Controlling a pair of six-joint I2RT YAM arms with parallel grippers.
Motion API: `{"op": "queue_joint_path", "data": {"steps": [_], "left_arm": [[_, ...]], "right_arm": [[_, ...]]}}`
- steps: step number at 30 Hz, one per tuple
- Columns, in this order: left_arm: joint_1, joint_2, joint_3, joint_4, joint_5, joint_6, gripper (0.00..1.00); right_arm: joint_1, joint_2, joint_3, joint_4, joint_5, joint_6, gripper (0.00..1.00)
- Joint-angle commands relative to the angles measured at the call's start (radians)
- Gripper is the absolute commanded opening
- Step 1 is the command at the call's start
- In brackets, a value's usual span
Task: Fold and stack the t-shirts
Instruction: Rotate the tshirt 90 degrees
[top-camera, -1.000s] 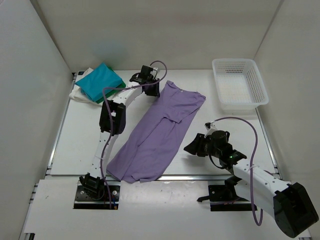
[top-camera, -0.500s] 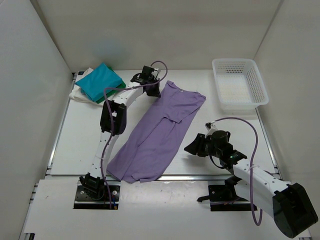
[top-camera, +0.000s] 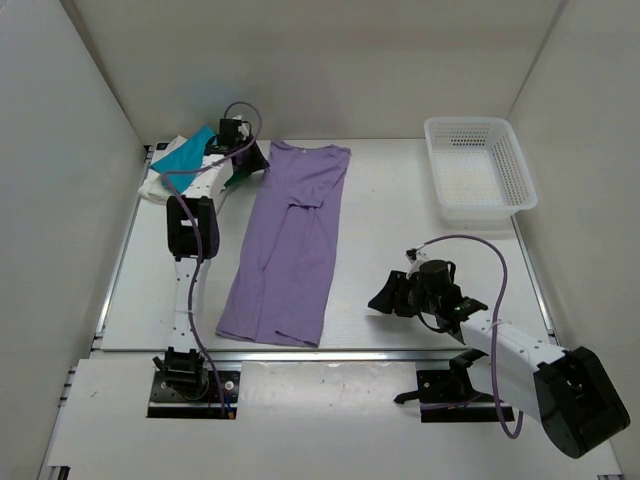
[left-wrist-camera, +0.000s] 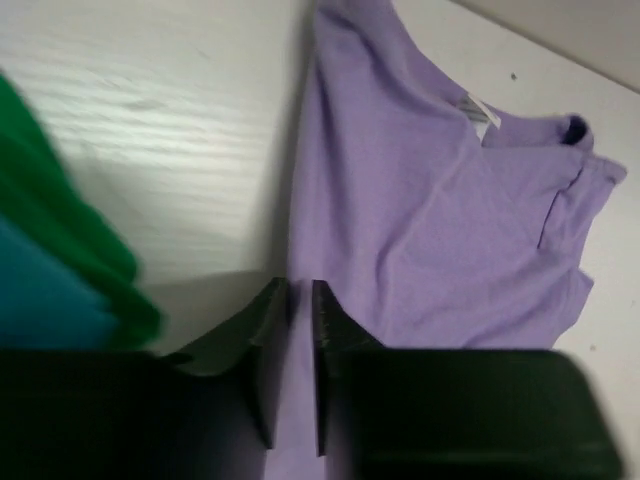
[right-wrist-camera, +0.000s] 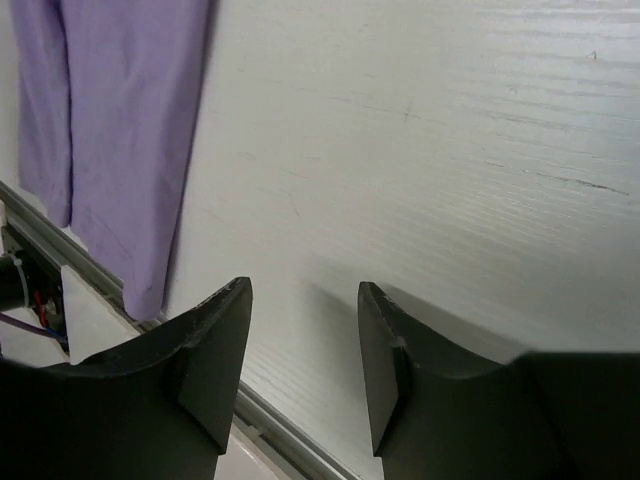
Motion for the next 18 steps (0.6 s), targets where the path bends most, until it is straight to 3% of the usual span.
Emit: {"op": "queue_joint_path", "data": {"steps": [1, 5, 9, 13, 15, 18], "left_arm": [[-0.016, -0.088, 0.019, 0.057, 0.032, -0.054, 0.33], [-0.053, -0.132, 0.000, 0.037, 0.036, -0.005, 0.60], [-0.074, -0.236, -0.064, -0.009, -0.002, 0.037, 0.69], [-0.105, -0.405, -0.228, 0.005, -0.114, 0.127, 0.66], [-0.132, -0.537, -0.395, 0.048, -0.137, 0.167, 0.60], [-0.129, -0.690, -0.626, 0.127, -0.079, 0.099, 0.58]], "right_arm": [[0.019, 0.065, 0.067, 0.040, -0.018, -0.030, 0.45], [0.176, 0.155, 0.118, 0.069, 0.057, 0.000, 0.47], [0.247, 0.250, 0.138, 0.168, 0.059, 0.050, 0.47], [0.293, 0.336, 0.187, 0.222, 0.099, 0.045, 0.47], [0.301, 0.382, 0.205, 0.248, 0.131, 0.047, 0.48], [0.290, 0.459, 0.213, 0.318, 0.134, 0.069, 0.48]]}}
